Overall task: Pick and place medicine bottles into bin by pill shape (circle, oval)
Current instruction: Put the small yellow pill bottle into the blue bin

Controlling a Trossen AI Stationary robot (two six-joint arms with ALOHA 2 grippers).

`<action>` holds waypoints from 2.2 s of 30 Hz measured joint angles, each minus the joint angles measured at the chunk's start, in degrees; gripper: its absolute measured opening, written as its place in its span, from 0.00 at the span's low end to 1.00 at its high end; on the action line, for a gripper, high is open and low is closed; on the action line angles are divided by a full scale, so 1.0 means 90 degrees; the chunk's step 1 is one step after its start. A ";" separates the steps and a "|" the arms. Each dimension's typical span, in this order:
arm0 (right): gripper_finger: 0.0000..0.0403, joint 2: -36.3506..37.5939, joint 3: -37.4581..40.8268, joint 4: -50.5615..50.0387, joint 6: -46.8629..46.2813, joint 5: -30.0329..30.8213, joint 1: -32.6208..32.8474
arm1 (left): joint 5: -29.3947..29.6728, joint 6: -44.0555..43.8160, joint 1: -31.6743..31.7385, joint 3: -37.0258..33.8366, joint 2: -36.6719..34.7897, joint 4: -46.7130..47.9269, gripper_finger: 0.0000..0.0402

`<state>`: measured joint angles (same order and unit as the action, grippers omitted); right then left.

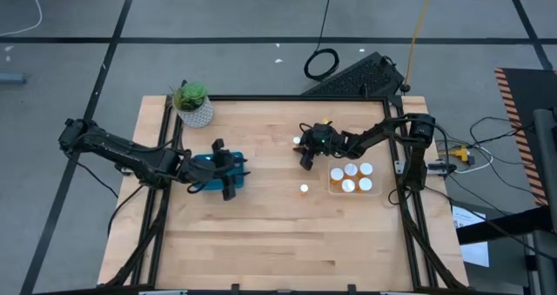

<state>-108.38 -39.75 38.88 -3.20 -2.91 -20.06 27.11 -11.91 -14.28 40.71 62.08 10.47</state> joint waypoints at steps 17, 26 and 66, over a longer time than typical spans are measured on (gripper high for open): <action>0.24 0.1430 -0.0084 -0.0416 0.0653 -0.0355 0.0918 | -0.1198 0.0384 0.0776 0.0423 0.0319 -0.0466 0.67; 0.24 0.1594 -0.0569 -0.1367 0.1148 -0.0355 0.1374 | -0.1505 0.1218 0.1102 0.2497 0.2100 0.0888 0.74; 0.25 0.2018 -0.0602 -0.1373 0.1428 -0.0348 0.1705 | -0.2073 0.1795 0.1450 0.3458 0.3514 0.0700 0.56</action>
<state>-90.21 -45.17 26.52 9.65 -6.04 -4.71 8.45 4.24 -1.23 71.83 93.71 16.77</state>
